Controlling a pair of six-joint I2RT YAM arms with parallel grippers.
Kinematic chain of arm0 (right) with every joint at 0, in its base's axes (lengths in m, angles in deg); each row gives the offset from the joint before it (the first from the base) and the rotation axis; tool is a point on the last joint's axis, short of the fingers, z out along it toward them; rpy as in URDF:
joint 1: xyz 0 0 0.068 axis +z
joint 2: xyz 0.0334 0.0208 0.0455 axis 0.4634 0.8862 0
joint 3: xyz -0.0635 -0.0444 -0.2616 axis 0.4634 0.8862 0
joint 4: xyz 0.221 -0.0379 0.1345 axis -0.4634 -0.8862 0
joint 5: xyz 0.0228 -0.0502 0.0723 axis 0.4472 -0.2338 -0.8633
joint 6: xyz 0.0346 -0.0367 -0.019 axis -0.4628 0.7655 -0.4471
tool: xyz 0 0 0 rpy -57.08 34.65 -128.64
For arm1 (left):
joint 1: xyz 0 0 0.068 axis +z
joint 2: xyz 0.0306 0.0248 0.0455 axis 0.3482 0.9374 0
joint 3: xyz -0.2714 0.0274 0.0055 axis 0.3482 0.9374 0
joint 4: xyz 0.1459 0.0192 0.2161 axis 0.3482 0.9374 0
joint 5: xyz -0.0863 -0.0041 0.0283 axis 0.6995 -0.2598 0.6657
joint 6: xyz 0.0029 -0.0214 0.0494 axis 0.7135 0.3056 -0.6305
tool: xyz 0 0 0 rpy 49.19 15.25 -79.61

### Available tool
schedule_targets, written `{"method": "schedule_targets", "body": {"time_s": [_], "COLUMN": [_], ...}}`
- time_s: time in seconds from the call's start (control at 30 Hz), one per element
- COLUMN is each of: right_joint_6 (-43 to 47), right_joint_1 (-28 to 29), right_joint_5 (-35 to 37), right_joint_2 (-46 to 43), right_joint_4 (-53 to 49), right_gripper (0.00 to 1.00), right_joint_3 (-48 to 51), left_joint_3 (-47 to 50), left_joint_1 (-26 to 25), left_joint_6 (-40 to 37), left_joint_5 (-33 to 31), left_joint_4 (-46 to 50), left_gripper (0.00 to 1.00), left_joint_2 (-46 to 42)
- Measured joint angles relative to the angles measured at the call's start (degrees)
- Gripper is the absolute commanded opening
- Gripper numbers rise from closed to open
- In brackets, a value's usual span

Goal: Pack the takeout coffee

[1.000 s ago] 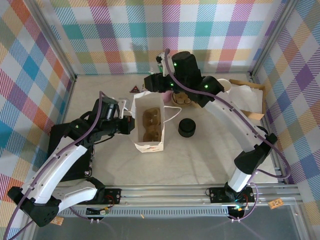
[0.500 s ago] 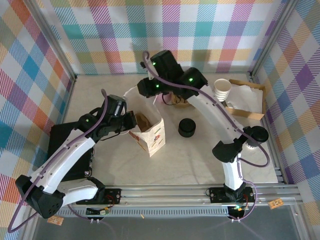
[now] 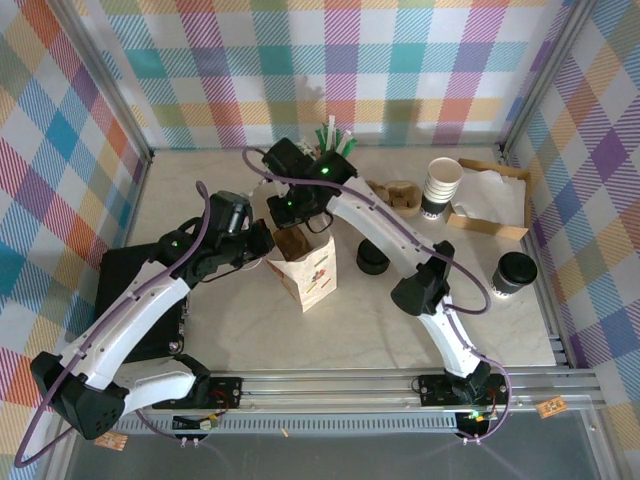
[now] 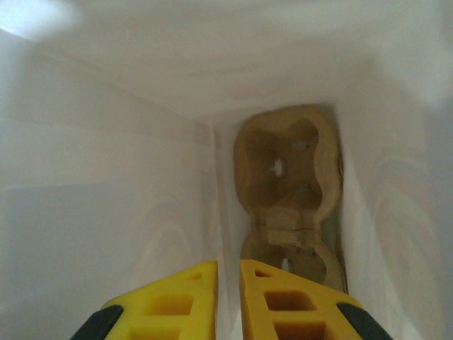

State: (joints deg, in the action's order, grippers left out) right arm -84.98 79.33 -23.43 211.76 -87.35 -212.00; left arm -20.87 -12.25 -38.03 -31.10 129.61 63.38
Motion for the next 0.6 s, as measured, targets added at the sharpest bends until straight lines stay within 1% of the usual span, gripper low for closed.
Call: {"method": "schedule_targets", "body": {"time_s": [0.2, 0.3, 0.43, 0.6], "right_joint_6": [0.3, 0.7, 0.9, 0.9], "right_joint_1": [0.4, 0.4, 0.4, 0.4], "right_joint_5": [4.1, 5.7, 7.0, 7.7], "right_joint_2": [4.5, 5.6, 6.7, 7.8], "right_joint_4": [-1.6, -1.5, -1.1, -0.2], "right_gripper": [0.16, 0.14, 0.12, 0.12], "right_joint_3": [0.3, 2.2, 4.8, 7.6], "left_joint_3": [0.1, 0.5, 1.1, 1.4], "left_joint_1": [0.0, 0.0, 0.0, 0.0], "left_joint_6": [0.1, 0.1, 0.1, 0.1], "left_joint_5": [0.3, 0.3, 0.4, 0.4], "left_joint_4": [-0.2, -0.4, -1.0, -1.3], "left_gripper": [0.00, 0.00, 0.00, 0.00], "left_joint_2": [-0.1, -0.3, -0.9, -1.0]}}
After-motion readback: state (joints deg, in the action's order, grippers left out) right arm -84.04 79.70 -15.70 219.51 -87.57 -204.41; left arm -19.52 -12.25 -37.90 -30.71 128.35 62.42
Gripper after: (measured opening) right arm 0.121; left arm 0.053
